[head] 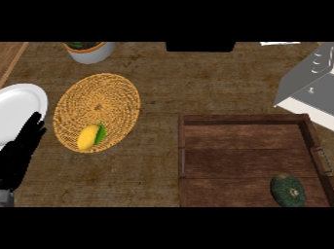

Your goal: Pick the sweet potato from the tray and place it in the tiered shelf

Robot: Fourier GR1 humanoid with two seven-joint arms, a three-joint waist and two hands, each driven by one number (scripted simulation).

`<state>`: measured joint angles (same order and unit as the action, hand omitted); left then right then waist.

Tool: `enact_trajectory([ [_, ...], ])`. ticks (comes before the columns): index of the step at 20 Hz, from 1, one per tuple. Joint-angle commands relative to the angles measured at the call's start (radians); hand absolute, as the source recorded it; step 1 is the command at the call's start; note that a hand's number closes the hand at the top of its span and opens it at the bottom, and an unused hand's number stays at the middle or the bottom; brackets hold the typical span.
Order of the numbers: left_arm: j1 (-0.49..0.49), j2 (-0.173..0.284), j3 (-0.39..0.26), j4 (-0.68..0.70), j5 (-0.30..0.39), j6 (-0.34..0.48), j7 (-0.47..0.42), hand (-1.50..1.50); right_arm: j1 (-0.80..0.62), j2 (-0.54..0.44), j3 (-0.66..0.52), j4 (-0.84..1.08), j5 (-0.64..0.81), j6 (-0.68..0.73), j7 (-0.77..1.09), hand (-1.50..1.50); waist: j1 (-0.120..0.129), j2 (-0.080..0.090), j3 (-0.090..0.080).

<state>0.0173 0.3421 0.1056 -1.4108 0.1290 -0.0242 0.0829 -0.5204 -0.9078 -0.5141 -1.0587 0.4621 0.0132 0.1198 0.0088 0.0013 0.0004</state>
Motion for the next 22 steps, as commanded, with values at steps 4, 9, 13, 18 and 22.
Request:
enact_trajectory([
  [4, 0.016, 0.005, 0.03, 0.023, 0.001, -0.022, -0.036, 0.0, -0.027, 0.017, -0.105, 0.016, -0.167, 0.086, 0.023, -1.5, -0.011, -0.004, -0.001],
  [9, -0.031, 0.032, 0.06, 0.026, 0.024, -0.036, 0.036, 0.0, -0.025, -0.042, -0.215, 0.057, -0.307, 0.194, 0.0, -1.5, -0.016, -0.004, 0.0],
  [13, -0.021, 0.004, 0.048, 0.085, -0.009, -0.03, -0.04, 0.0, 0.004, -0.069, -0.331, 0.002, -0.421, 0.236, 0.024, -1.5, -0.029, -0.005, -0.001],
  [18, -0.011, 0.028, 0.074, 0.046, 0.001, -0.036, -0.006, 0.0, 0.118, -0.203, -0.52, 0.019, -0.538, 0.362, 0.07, -1.5, -0.038, -0.007, -0.001],
  [22, 0.048, 0.012, 0.073, -0.018, 0.005, -0.021, 0.021, 0.0, 0.281, -0.279, -0.702, 0.069, -0.571, 0.448, 0.106, -1.5, -0.063, -0.013, 0.0],
])
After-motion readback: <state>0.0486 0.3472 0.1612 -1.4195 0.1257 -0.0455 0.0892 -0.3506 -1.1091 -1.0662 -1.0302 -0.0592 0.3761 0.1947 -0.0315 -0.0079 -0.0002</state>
